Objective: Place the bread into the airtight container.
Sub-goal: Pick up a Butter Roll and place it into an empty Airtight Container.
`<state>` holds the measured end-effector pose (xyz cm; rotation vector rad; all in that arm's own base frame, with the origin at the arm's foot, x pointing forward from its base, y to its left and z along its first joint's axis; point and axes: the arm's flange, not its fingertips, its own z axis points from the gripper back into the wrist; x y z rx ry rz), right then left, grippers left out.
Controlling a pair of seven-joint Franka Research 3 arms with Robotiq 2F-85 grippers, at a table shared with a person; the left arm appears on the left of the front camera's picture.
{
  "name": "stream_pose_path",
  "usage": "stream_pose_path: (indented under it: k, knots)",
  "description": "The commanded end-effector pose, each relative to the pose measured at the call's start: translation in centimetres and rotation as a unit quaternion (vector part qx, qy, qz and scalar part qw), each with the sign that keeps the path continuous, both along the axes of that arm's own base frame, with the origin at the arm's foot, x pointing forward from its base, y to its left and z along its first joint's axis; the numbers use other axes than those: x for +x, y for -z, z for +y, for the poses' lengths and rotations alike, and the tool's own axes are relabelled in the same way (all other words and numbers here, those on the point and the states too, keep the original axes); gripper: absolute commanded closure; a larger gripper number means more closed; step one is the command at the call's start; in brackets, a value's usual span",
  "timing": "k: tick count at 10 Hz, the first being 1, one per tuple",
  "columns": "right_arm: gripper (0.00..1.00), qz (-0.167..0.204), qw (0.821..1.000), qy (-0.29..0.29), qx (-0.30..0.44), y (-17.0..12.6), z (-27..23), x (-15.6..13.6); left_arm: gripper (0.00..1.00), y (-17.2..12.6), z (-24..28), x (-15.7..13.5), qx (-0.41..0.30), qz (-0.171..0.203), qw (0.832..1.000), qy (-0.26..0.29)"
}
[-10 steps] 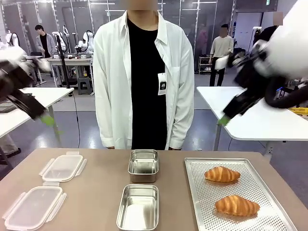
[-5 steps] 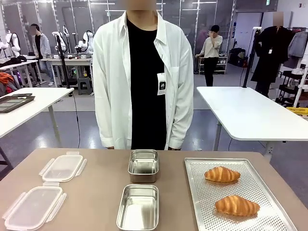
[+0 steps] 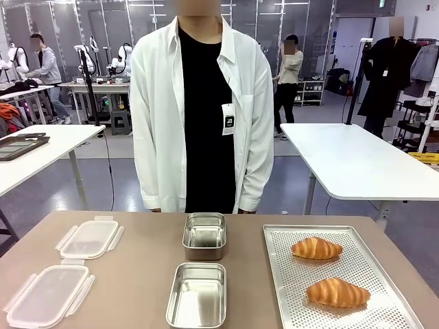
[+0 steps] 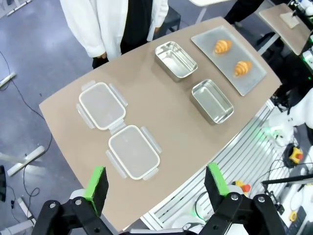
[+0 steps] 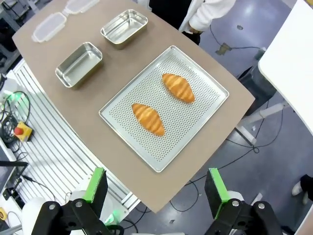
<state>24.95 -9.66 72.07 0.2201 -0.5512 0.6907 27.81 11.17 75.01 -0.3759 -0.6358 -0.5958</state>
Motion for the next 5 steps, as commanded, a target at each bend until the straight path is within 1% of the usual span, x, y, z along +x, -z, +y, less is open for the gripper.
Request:
stream_pose_path:
  k: [1, 2, 3, 4, 5]
  knots:
    - [0.00, -0.002, 1.000, -0.004, 0.000, 0.0, 0.3, 0.3, 0.00, 0.1, -0.4, 0.3, 0.006, -0.001, 1.000, 0.010]
    - [0.00, 0.000, 1.000, 0.000, 0.000, 0.0, 0.0, 0.0, 0.00, 0.1, -0.4, 0.3, 0.006, -0.001, 1.000, 0.010]
    - [0.00, -0.064, 0.982, -0.121, -0.131, 0.5, 1.0, -0.8, 0.00, 0.1, -0.4, 0.3, 0.006, -0.001, 1.000, 0.010]
    - [0.00, -0.170, 0.912, -0.289, -0.237, 1.4, 2.6, -1.8, 0.00, 0.1, -0.4, 0.3, 0.006, -0.001, 1.000, 0.010]
    - [0.00, -0.159, 0.857, -0.399, -0.285, 2.1, 4.0, -2.0, 0.00, 0.1, -0.4, 0.3, 0.006, -0.001, 1.000, 0.010]
